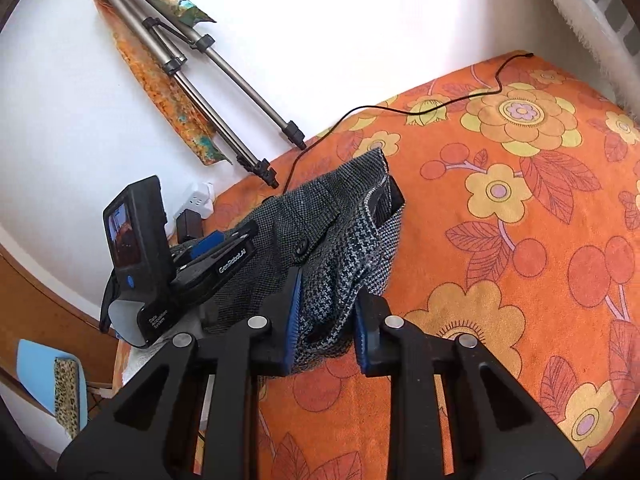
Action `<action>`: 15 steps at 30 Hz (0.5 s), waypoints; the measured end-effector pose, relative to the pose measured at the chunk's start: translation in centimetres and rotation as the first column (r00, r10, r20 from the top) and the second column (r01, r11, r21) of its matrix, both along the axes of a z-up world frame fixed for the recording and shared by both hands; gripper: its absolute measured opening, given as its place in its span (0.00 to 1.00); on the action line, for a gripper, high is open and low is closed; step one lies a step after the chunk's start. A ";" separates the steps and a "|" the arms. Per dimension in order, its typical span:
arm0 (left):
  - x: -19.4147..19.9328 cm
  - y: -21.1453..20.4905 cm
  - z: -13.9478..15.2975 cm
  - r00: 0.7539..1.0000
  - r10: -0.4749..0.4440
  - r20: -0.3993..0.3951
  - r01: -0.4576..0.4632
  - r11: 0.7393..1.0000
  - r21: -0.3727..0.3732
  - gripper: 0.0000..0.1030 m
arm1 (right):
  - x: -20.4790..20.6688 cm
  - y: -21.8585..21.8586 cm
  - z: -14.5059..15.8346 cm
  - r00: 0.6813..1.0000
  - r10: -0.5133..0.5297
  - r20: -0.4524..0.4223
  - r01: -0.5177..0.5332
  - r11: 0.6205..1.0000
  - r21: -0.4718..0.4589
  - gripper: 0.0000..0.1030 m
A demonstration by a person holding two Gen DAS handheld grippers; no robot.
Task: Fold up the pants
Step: 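Fold the leg end over toward the waistband with right tool while left tool holds the pants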
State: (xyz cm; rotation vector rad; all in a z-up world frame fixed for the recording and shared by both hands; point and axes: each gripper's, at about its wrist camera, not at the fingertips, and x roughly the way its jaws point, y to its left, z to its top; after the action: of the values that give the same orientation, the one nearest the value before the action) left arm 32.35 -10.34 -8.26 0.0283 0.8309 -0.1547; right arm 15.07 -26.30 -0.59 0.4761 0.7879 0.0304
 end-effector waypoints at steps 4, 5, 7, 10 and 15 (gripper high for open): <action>-2.6 2.3 -0.3 0.996 -0.033 -0.086 0.027 0.997 -0.066 0.51 | 0.3 1.1 0.9 1.000 0.012 0.027 -0.011 1.000 -0.008 0.23; -2.9 2.2 -0.8 0.994 -0.050 -0.096 0.046 0.998 -0.038 0.51 | 0.4 1.5 1.0 0.999 0.016 0.032 -0.015 1.000 -0.015 0.23; -3.0 1.8 -2.2 0.987 -0.084 -0.139 0.086 0.996 0.007 0.51 | 0.6 2.1 1.3 0.999 0.022 0.040 -0.021 0.999 -0.026 0.23; -2.9 2.0 -2.8 0.986 -0.076 -0.147 0.076 0.997 -0.004 0.51 | 0.6 2.6 1.6 0.999 0.023 0.048 -0.022 1.000 -0.022 0.22; -4.8 3.6 -0.6 0.991 -0.058 -0.122 0.047 0.995 -0.086 0.51 | 0.6 3.2 2.7 0.996 0.036 0.081 -0.033 0.999 -0.034 0.22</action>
State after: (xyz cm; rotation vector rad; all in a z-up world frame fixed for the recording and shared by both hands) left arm 27.59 -6.75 -8.85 -0.0377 0.9484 -0.2424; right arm 15.70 -23.06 2.15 0.4277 0.7149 0.0684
